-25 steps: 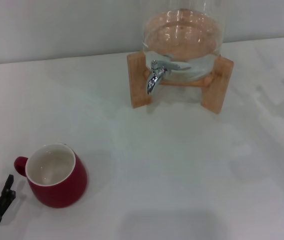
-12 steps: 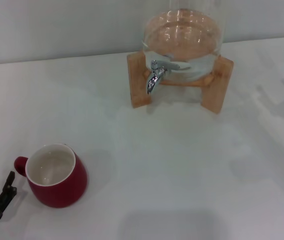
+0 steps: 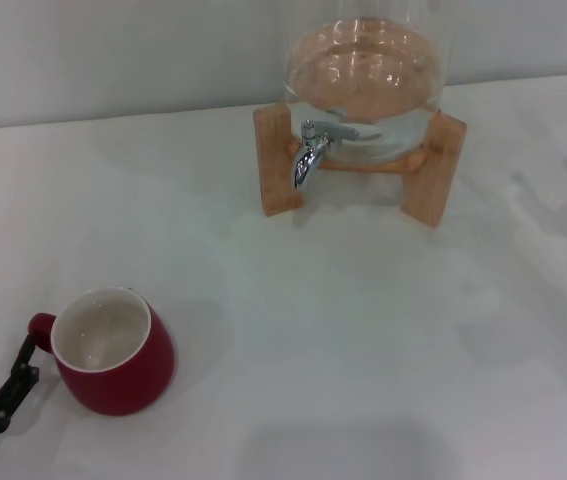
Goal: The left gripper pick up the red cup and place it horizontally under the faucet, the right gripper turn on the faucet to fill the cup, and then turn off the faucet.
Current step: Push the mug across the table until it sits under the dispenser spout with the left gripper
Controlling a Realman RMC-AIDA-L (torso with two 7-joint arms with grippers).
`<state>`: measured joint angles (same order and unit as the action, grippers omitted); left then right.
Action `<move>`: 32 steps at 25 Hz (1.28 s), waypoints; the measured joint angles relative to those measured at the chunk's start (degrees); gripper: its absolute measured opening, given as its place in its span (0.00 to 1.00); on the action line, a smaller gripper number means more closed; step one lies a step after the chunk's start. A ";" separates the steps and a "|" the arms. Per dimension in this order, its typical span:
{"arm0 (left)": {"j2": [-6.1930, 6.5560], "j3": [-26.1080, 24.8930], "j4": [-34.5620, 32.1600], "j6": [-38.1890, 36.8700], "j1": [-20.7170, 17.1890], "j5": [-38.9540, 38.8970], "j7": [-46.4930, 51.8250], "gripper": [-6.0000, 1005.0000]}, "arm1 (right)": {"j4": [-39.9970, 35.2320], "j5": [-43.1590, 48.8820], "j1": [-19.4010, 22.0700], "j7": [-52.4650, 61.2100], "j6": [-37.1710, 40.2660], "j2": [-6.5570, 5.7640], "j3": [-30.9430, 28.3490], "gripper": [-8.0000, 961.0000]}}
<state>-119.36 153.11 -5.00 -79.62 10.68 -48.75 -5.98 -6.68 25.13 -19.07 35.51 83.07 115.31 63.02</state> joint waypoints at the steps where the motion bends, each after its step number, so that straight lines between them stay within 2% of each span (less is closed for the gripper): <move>1: 0.00 -0.01 0.00 0.17 0.13 0.05 0.00 0.86 | 0.01 0.00 0.00 0.00 0.02 0.00 0.00 0.86; 32: -0.03 -0.01 -0.01 3.69 2.49 1.38 -1.42 0.86 | 0.00 0.00 0.18 0.00 0.52 0.00 0.00 0.86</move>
<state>-119.38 153.10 -5.01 -75.93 13.17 -47.37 -7.40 -6.68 25.14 -18.89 35.50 83.59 115.31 63.01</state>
